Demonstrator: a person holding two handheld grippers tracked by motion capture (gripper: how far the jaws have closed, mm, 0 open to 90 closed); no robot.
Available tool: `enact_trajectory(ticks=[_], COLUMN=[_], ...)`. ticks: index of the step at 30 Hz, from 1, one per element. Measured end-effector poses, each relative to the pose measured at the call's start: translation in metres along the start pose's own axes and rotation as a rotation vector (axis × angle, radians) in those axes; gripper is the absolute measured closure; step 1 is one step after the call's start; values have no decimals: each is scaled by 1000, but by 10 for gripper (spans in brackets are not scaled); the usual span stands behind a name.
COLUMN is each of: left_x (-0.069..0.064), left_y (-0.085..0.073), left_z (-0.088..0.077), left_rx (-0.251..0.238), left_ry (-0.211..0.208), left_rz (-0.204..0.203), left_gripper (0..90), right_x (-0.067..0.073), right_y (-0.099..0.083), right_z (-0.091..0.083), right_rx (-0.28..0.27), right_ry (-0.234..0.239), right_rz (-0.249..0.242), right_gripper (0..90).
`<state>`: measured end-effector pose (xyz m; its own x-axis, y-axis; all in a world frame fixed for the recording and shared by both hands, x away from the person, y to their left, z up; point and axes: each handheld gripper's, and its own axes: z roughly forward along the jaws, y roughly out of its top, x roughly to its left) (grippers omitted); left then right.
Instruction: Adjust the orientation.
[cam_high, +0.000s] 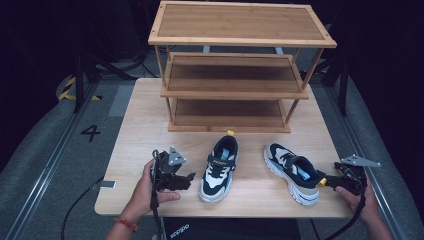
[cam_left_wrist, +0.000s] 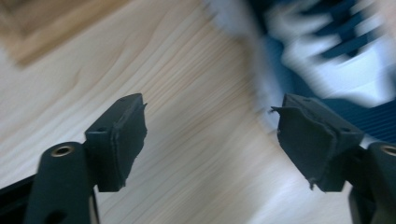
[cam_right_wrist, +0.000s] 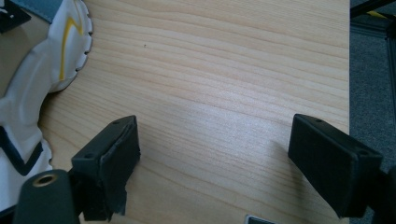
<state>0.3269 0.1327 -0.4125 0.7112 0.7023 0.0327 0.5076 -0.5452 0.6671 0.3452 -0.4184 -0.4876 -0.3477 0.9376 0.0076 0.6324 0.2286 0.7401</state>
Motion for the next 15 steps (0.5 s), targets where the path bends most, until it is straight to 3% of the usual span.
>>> enact_trajectory(ticks=[1, 3, 6, 8, 11, 13, 15], left_x=[-6, -13, -33, -49, -58, -62, -69], left_y=[6, 11, 26, 32, 32, 30, 25], left_z=[-2, -3, -2, 2, 8, 11, 16], left_rx=[-12, -27, -54, -43, -19, 3, 36], left_ry=[-9, -28, -70, -83, -95, -71, -39], left_rz=[27, 39, 76, 120, 121, 113, 134], left_gripper=[242, 247, 263, 298, 283, 270, 209], right_x=[0, 0, 0, 0, 0, 0, 0], right_y=[0, 0, 0, 0, 0, 0, 0], right_z=[0, 0, 0, 0, 0, 0, 0], right_rx=[0, 0, 0, 0, 0, -1, -1], right_ry=[0, 0, 0, 0, -1, 0, 0], right_rz=[0, 0, 1, 1, -1, -2, -2], right_gripper=[169, 169, 169, 169, 169, 170, 170])
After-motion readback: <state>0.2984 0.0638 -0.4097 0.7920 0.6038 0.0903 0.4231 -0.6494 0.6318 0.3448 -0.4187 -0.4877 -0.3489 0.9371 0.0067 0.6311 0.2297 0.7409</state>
